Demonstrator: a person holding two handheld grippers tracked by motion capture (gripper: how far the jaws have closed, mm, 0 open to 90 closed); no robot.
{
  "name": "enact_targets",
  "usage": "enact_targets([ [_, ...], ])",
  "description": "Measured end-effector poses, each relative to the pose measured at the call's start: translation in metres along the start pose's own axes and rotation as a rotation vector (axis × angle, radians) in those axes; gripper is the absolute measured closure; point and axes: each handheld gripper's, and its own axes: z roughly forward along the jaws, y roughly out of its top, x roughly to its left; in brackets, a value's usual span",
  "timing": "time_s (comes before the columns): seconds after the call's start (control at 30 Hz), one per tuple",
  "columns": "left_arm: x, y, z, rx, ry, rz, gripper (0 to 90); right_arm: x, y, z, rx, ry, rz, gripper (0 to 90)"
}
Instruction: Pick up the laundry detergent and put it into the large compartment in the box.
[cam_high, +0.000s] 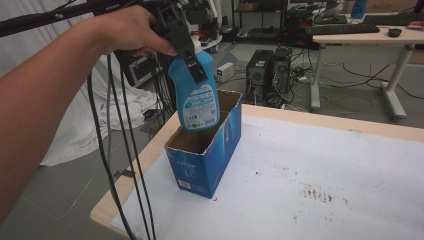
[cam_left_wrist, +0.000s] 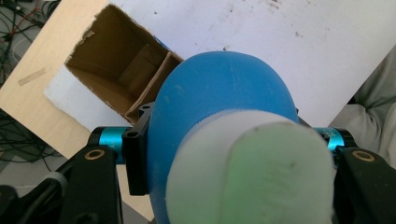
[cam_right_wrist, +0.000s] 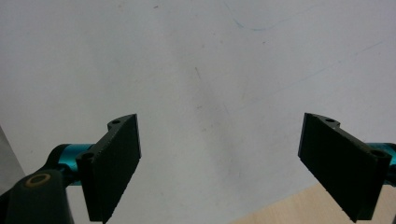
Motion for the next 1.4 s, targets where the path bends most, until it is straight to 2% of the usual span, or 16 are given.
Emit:
enact_targets([
  [0.2, 0.006, -0.007, 0.027, 0.035, -0.015, 0.0, 37.8, -0.001, 0.0, 0.002, 0.01, 0.0, 0.007, 12.2],
  [0.47, 0.014, -0.018, 0.062, 0.048, -0.024, -0.003, 37.8, -0.003, 0.001, 0.006, 0.018, 0.004, 0.005, 12.2],
  [0.73, 0.016, -0.024, 0.101, 0.096, -0.018, 0.032, 37.8, -0.004, 0.003, 0.012, 0.023, 0.014, 0.006, 12.2],
  [0.83, 0.016, -0.026, 0.111, 0.105, -0.021, 0.05, 37.8, -0.004, 0.002, 0.012, 0.023, 0.014, 0.01, 12.2],
  [1.03, 0.015, -0.033, 0.132, 0.131, -0.03, 0.059, 37.8, -0.006, -0.003, 0.015, 0.03, 0.018, 0.022, 12.2],
  [1.4, 0.012, -0.037, 0.154, 0.183, -0.028, 0.069, 37.8, -0.007, -0.001, 0.019, 0.029, 0.026, 0.014, 12.2],
])
